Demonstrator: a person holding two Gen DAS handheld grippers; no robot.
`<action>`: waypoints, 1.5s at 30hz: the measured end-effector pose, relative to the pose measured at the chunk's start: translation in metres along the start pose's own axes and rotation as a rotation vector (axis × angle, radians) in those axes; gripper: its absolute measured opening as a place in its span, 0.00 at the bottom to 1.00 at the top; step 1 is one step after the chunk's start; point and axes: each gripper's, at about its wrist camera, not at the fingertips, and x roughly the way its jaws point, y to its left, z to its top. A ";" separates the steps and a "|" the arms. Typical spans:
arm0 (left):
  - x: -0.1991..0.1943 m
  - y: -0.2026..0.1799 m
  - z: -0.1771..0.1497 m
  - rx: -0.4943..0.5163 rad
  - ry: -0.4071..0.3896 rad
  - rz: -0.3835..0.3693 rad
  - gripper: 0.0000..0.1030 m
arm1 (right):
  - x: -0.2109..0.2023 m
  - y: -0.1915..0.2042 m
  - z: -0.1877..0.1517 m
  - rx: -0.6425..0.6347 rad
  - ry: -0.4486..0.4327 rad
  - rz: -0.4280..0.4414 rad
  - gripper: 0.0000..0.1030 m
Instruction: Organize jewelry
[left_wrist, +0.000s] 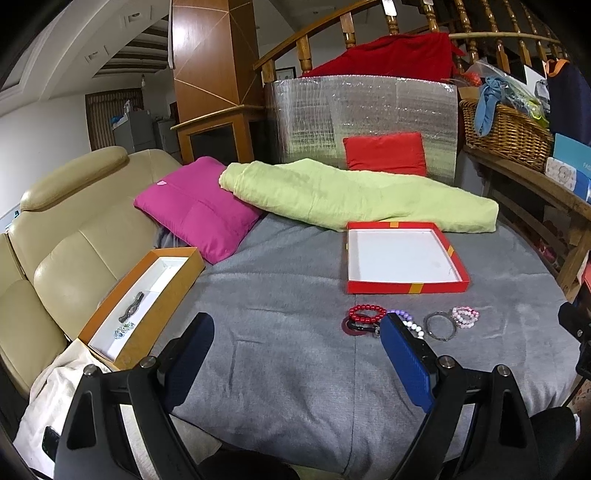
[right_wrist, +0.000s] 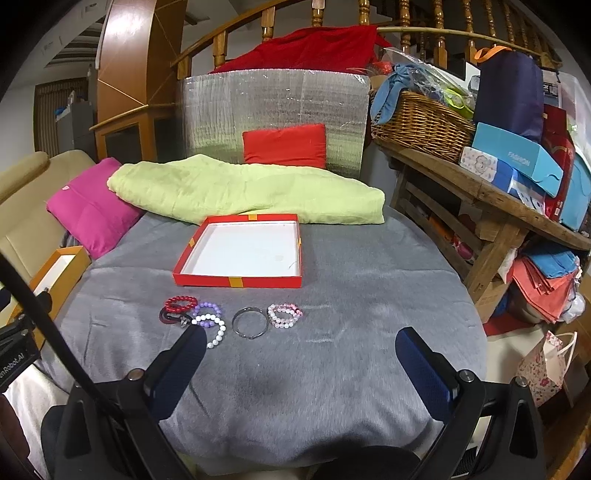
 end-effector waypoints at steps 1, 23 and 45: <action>0.004 0.000 0.000 0.001 0.005 0.003 0.89 | 0.002 0.000 0.001 -0.001 0.006 0.001 1.00; 0.190 -0.018 -0.021 -0.011 0.347 -0.199 0.89 | 0.212 -0.088 -0.012 0.220 0.365 0.261 0.89; 0.286 -0.044 -0.010 -0.109 0.481 -0.480 0.12 | 0.282 -0.050 -0.016 0.285 0.509 0.411 0.08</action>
